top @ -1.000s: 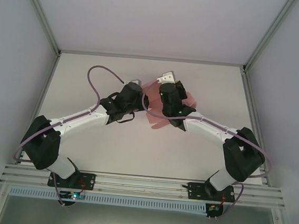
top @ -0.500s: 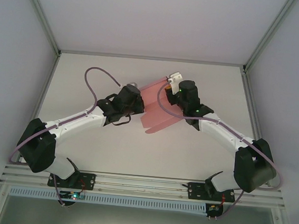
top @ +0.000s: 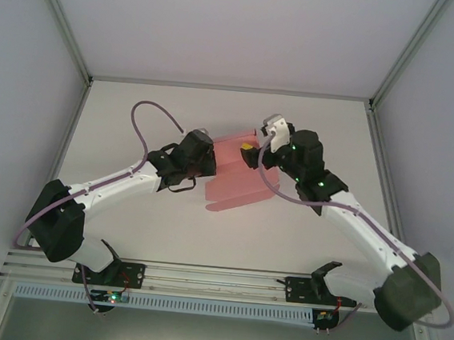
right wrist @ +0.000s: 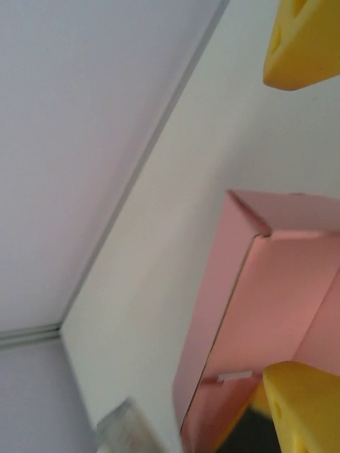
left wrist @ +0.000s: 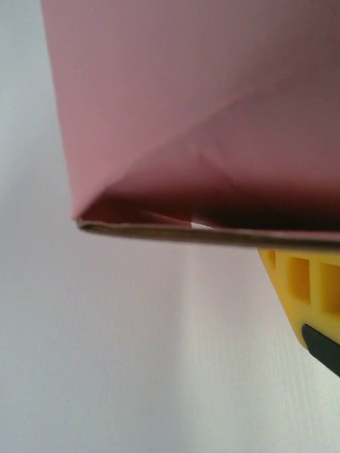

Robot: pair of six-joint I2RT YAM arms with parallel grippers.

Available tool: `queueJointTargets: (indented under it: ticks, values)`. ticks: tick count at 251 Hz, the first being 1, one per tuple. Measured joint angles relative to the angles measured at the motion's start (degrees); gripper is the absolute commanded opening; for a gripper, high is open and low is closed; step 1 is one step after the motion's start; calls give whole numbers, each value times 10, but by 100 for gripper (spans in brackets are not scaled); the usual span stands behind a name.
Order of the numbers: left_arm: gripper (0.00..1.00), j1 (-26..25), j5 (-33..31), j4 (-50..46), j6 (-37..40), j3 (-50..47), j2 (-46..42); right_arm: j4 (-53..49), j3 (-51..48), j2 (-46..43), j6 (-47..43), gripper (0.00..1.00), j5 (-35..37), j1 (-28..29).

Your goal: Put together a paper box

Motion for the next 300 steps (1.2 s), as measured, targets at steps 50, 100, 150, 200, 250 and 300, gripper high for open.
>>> queueJointTargets:
  ticks: [50, 100, 150, 200, 250, 300]
  values:
    - [0, 7, 37, -34, 154, 49, 47, -16, -31, -101, 78, 98, 17, -9]
    - [0, 34, 41, -134, 353, 165, 138, -87, -77, -207, 168, 98, 67, -57]
    - [0, 40, 34, -263, 595, 244, 186, -155, -153, -306, 210, 98, 74, -74]
    - [0, 32, -35, -390, 735, 399, 331, -200, -187, -384, 224, 98, 72, -90]
    - [11, 14, -59, -471, 815, 498, 440, -219, -188, -414, 225, 98, 70, -94]
    - [47, -17, -81, -477, 873, 513, 447, -229, -191, -404, 229, 98, 68, -99]
